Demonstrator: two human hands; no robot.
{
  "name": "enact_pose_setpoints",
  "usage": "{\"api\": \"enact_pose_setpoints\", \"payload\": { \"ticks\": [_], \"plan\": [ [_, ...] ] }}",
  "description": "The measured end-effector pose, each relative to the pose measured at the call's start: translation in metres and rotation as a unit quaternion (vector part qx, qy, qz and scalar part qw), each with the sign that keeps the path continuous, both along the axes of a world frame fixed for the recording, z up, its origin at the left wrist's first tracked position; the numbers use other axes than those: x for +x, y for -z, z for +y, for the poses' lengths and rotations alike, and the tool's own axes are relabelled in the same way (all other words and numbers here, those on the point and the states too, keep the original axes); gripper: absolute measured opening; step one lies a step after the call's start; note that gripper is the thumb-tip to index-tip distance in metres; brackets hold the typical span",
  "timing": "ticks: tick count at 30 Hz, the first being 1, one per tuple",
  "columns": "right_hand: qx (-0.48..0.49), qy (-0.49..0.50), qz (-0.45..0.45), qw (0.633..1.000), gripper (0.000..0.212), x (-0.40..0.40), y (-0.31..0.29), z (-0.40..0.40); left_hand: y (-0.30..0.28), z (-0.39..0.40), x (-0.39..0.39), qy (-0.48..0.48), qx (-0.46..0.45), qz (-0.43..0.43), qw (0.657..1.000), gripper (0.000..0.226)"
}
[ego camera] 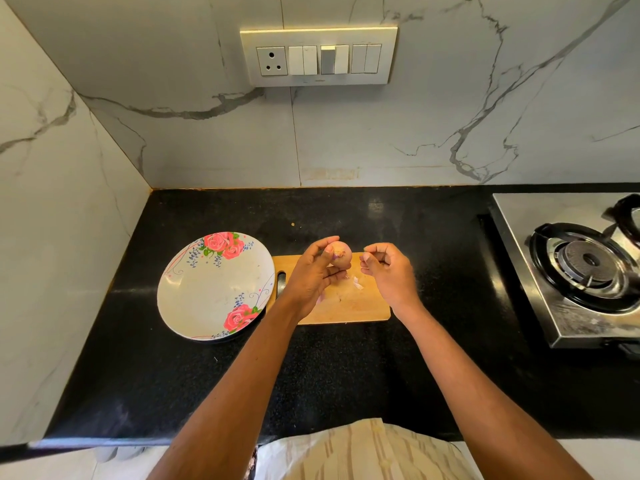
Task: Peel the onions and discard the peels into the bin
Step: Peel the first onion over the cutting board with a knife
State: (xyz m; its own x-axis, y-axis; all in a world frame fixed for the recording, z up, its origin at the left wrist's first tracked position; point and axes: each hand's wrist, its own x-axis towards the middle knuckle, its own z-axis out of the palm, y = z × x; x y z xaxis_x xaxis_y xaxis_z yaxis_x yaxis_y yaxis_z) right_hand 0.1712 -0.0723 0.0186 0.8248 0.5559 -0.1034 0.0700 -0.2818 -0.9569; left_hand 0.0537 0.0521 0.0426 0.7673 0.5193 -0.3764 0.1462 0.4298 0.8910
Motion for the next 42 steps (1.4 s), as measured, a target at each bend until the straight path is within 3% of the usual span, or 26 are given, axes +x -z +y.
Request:
{"api": "enact_pose_setpoints", "payload": {
  "ticks": [3, 9, 17, 30, 37, 42],
  "plan": [
    [-0.047, -0.04, -0.048, 0.997, 0.019, 0.0, -0.002, -0.001, -0.001, -0.001, 0.0, 0.002, 0.01, 0.001, 1.0, 0.031],
    [-0.028, -0.094, -0.076, 0.992, 0.018, -0.006, -0.01, 0.004, 0.001, -0.002, 0.002, -0.006, 0.004, 0.002, 1.0, 0.034],
    [0.003, -0.065, -0.122, 0.99, 0.013, -0.007, -0.013, 0.003, 0.001, -0.001, 0.002, -0.019, 0.014, 0.016, 1.0, 0.031],
    [-0.04, -0.054, -0.197, 0.978, 0.012, -0.003, -0.019, 0.0, 0.006, -0.002, 0.002, -0.019, -0.035, 0.008, 0.999, 0.029],
    [-0.046, -0.088, -0.192, 0.976, 0.012, -0.004, -0.024, 0.003, 0.0, -0.001, 0.0, -0.014, -0.002, 0.006, 1.0, 0.034],
    [-0.059, -0.086, -0.216, 0.971, 0.011, -0.005, -0.023, 0.002, -0.002, -0.001, -0.001, -0.009, 0.033, 0.007, 0.999, 0.021]
  ]
}}
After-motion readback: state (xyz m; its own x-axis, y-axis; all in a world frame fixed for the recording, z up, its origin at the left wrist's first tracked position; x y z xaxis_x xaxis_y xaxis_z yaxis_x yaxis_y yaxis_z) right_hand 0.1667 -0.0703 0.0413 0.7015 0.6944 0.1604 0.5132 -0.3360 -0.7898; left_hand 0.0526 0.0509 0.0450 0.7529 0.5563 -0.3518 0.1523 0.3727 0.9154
